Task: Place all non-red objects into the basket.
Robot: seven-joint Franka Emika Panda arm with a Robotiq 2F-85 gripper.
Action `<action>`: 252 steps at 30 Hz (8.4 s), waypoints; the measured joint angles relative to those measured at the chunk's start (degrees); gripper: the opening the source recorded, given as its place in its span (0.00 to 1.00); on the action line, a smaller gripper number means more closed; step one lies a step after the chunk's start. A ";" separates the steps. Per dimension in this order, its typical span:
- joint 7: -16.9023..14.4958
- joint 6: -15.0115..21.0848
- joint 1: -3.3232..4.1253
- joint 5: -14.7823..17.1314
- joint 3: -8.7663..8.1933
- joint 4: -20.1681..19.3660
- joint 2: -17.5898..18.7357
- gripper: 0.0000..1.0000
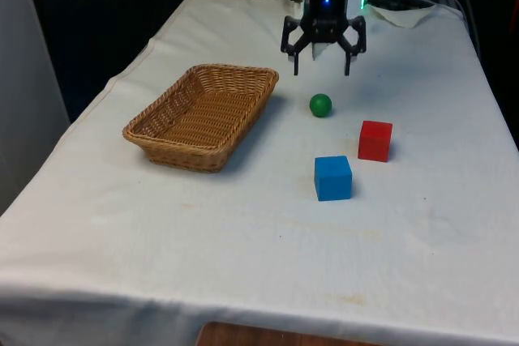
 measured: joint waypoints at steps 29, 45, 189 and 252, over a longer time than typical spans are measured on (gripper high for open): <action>-3.27 6.19 0.00 6.53 2.18 -0.80 6.13 1.00; -2.81 11.52 0.00 7.91 3.72 -0.34 10.89 1.00; -45.26 -11.46 -3.72 40.45 -14.84 24.52 23.55 1.00; -24.87 -15.76 0.80 30.14 -6.65 34.26 17.07 1.00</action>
